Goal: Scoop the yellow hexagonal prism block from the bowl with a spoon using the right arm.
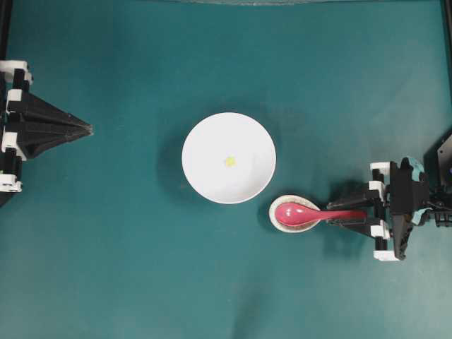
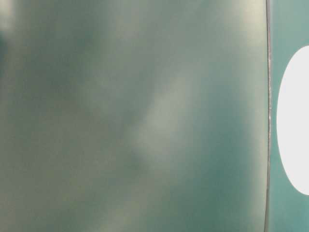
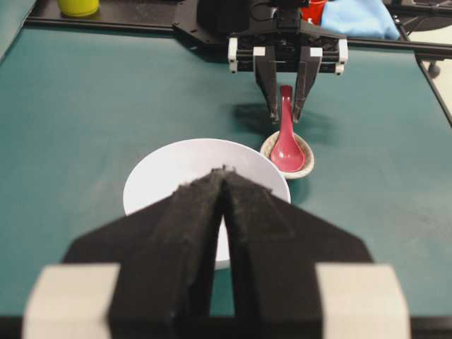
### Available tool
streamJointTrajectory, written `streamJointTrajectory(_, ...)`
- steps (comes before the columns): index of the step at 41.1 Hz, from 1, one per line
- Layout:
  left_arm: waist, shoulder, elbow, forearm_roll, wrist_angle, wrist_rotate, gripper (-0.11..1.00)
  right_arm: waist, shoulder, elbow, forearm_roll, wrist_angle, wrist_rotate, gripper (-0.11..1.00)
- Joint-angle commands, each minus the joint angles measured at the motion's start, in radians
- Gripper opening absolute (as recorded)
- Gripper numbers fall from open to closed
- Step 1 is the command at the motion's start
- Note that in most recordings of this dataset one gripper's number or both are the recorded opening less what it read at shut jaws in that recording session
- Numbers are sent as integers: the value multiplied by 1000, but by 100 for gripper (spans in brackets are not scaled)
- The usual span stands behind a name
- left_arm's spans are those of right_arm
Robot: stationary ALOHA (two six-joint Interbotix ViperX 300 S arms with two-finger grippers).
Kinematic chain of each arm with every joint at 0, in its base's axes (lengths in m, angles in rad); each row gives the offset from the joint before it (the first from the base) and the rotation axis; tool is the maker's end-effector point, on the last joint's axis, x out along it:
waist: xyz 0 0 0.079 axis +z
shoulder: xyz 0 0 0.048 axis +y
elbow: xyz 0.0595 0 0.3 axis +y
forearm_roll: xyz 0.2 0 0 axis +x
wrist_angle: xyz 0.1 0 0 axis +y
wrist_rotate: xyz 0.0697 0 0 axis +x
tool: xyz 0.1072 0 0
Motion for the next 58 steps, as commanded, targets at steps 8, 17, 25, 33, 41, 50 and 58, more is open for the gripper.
streamJointTrajectory(8, 2, 8, -28, 3, -6, -2, 4, 5, -9, -8, 2, -12, 2, 38)
streamJointTrajectory(17, 2, 8, -28, 2, -6, -2, 4, 5, -9, -9, 2, -12, 3, 36)
streamJointTrajectory(25, 2, 8, -29, 2, -6, -3, 4, 5, -9, -9, 2, -23, 15, 26)
streamJointTrajectory(33, 2, 8, -29, 2, -6, -3, 4, 5, -38, 2, 2, -46, 21, 25)
streamJointTrajectory(41, 2, 8, -29, 2, -8, -3, 4, -3, -149, 11, 2, -37, 3, 24)
streamJointTrajectory(50, 2, 8, -29, 2, -15, -3, 4, -57, -310, 20, 3, 21, -78, 24)
streamJointTrajectory(58, 2, 8, -29, 2, -26, -3, 3, -140, -459, -11, 0, 206, -198, 24)
